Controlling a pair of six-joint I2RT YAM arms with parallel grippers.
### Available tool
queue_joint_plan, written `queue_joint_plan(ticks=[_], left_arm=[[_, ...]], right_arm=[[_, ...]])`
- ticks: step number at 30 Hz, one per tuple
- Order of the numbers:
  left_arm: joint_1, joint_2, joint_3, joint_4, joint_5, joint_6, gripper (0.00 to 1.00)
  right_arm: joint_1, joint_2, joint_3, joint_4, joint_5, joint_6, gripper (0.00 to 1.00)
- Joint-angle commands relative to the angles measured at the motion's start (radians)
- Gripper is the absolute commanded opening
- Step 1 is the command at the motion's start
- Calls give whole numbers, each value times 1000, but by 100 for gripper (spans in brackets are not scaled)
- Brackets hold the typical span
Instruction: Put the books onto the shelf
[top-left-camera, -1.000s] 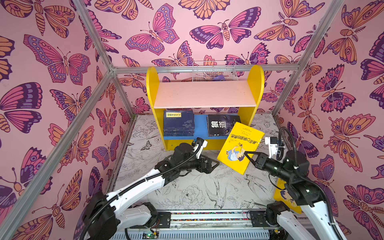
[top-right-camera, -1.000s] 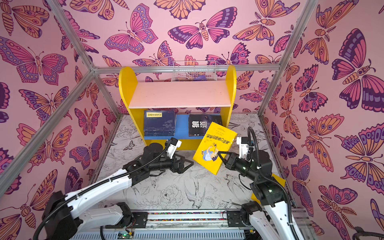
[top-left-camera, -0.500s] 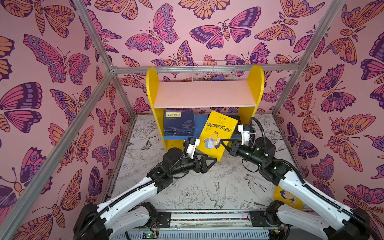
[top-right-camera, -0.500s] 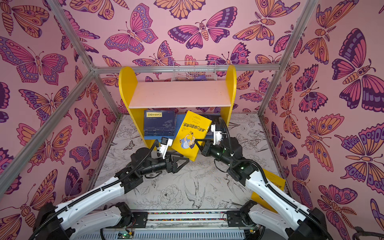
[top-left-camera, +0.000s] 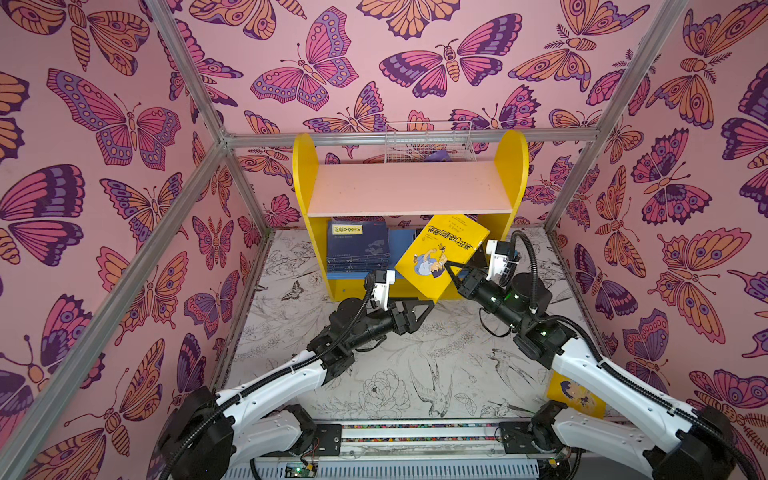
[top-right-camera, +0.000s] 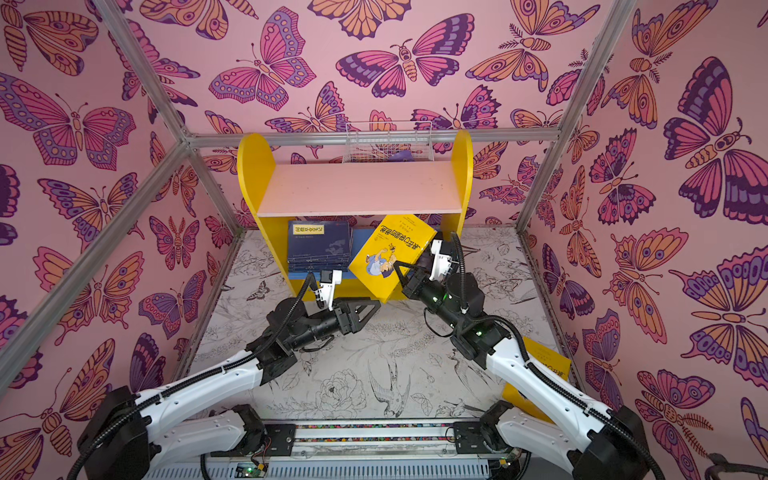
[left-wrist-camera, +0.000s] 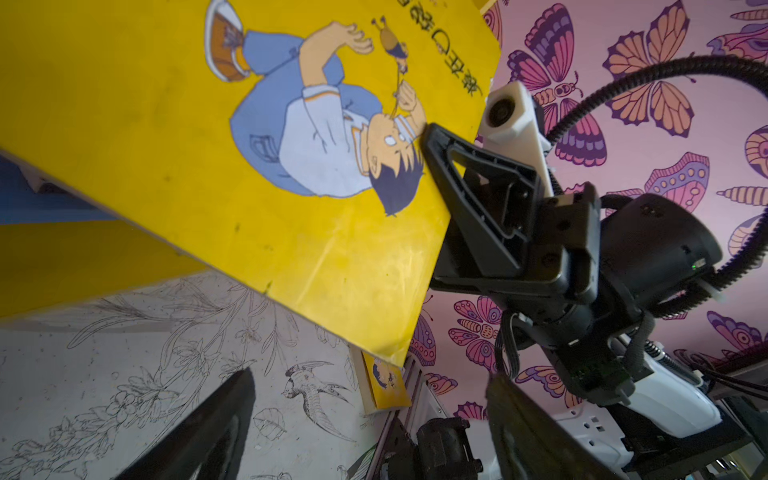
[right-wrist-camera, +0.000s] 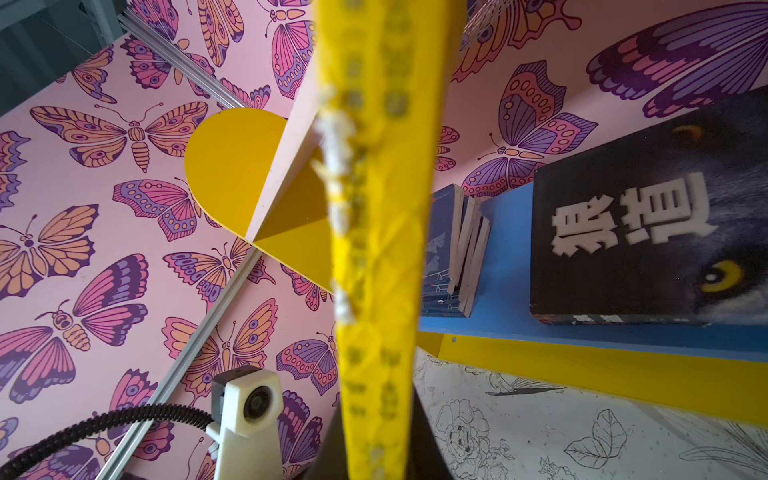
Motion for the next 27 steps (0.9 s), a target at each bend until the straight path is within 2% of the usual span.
queue_joint_plan(ticks=[1, 4, 9, 11, 14, 18, 22, 24, 25, 26, 27], left_arm=[[9, 34, 5, 109, -16, -26, 85], [12, 83, 18, 179, -19, -62, 79], [20, 135, 29, 292, -35, -117, 68], [22, 135, 45, 268, -42, -107, 54], [23, 117, 57, 236, -75, -95, 25], [24, 74, 80, 157, -157, -74, 1], [31, 44, 118, 39, -253, -39, 0], [55, 39, 173, -101, -248, 4, 0], [68, 42, 210, -177, -234, 30, 0], [86, 45, 245, -246, -205, 67, 0], [104, 48, 271, -290, -176, 95, 0]], right_arm=[[5, 6, -19, 219, 9, 94, 0], [6, 27, -39, 284, -4, 140, 0], [6, 43, -29, 262, -48, 130, 0], [6, 43, -47, 271, -34, 145, 0], [6, 39, -71, 281, -9, 150, 0], [5, 37, -87, 258, 12, 134, 0], [5, 57, -84, 211, -4, 135, 0], [6, 68, -82, 178, -26, 124, 9], [6, 67, -83, 162, -24, 123, 19], [6, 61, -87, 136, -14, 120, 33], [6, 53, -93, 117, 0, 113, 41]])
